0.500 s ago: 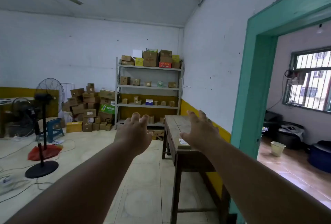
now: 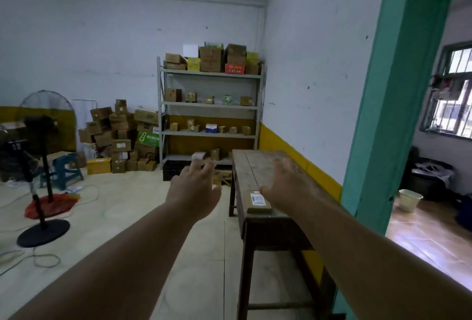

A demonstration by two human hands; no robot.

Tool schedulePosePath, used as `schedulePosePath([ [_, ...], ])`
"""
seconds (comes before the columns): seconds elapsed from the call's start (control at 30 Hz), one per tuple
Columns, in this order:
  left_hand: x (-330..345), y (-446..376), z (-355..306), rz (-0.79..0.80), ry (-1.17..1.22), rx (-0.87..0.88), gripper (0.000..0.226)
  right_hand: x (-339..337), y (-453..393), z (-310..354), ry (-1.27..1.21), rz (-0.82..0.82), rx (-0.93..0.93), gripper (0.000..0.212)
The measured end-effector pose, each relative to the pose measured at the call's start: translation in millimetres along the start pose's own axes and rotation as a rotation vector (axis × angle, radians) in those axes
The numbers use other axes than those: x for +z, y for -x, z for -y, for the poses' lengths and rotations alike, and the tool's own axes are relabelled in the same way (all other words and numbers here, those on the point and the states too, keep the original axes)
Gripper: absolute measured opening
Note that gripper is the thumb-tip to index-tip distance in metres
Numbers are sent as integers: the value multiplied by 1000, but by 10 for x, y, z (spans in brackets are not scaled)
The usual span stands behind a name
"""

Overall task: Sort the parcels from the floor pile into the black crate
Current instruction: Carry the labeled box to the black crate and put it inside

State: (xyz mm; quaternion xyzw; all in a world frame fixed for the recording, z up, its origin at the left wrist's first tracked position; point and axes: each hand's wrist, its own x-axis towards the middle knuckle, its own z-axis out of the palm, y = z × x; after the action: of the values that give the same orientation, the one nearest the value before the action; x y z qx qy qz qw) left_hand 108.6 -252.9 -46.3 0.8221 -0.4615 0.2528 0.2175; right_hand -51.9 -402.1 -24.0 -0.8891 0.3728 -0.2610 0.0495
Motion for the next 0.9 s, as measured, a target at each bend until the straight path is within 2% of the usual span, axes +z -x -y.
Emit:
schedulePosePath([
  [0.1, 462, -310, 111, 60, 8, 19, 57, 424, -397, -149, 14, 29, 29, 80],
  [0.3, 1472, -1165, 475, 74, -2, 89, 57, 1330, -1317, -358, -15, 93, 86, 83],
  [0.57, 2558, -2458, 815, 152, 186, 159, 57, 2180, -2645, -432, -12, 103, 131, 76],
  [0.7, 3098, -2852, 746, 262, 330, 67, 55, 2507, -3088, -603, -64, 91, 156, 68],
  [0.9, 4203, -3102, 601, 498, 566, -216, 53, 3199, -3600, -1144, -146, 174, 294, 67],
])
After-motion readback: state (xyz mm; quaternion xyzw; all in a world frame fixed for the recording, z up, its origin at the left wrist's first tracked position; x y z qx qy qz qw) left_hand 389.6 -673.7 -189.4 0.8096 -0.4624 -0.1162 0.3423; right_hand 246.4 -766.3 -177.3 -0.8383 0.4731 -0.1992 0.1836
